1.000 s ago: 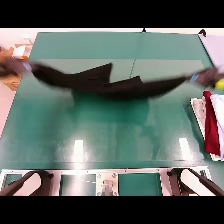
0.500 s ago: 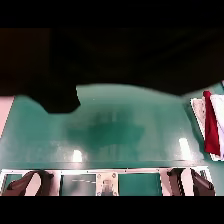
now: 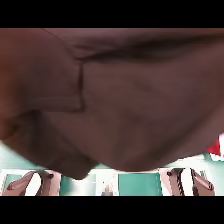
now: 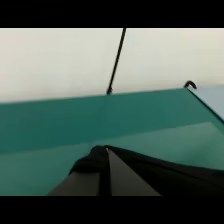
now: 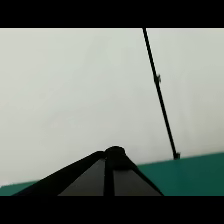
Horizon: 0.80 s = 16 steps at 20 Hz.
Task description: Fold the shirts.
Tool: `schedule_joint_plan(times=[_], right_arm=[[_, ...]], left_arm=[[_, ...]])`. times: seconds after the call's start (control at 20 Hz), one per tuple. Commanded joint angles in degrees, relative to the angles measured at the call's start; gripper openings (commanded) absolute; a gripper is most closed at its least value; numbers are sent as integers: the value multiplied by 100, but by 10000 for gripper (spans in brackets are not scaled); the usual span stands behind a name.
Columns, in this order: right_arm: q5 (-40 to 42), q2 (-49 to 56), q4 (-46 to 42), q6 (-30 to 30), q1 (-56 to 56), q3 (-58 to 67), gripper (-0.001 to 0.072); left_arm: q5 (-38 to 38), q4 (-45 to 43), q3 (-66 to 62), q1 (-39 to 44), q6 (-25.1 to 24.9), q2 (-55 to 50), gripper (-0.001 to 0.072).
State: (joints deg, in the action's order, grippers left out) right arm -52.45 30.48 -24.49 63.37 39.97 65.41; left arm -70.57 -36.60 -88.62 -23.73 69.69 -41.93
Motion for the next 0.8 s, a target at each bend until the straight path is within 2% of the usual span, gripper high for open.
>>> schedule_joint_plan(times=[0.0, 0.1, 0.15, 0.25, 0.3, 0.4, 0.55, 0.75], right_arm=[[162, 466, 247, -695, -485, -1700, 18], [756, 1121, 249, -992, -927, -2337, 18], [1113, 1596, 251, -1132, -1126, -2487, 18], [1545, 2667, 358, -1362, -1357, -2400, 18], [1606, 3298, 553, -1504, -1394, -2214, 18], [1580, 4507, 975, -1676, -1410, -1626, 18], [1058, 6004, 1270, -1690, -1425, -328, 18], [758, 6953, 1397, -1340, -1469, 911, 18]], left_arm=[[673, 1008, 2487, 149, -866, -280, 24], [1762, 1311, 3762, 671, -1596, -798, 25], [2411, 1309, 4144, 962, -1773, -1204, 25], [3279, 1425, 4249, 1279, -1937, -2140, 25], [3464, 1674, 4129, 1298, -2096, -2586, 24], [3423, 2229, 3585, 1296, -2479, -3493, 25], [3198, 2430, 2468, 1296, -2516, -4461, 24], [3348, 2422, 1578, 1296, -2450, -4968, 24]])
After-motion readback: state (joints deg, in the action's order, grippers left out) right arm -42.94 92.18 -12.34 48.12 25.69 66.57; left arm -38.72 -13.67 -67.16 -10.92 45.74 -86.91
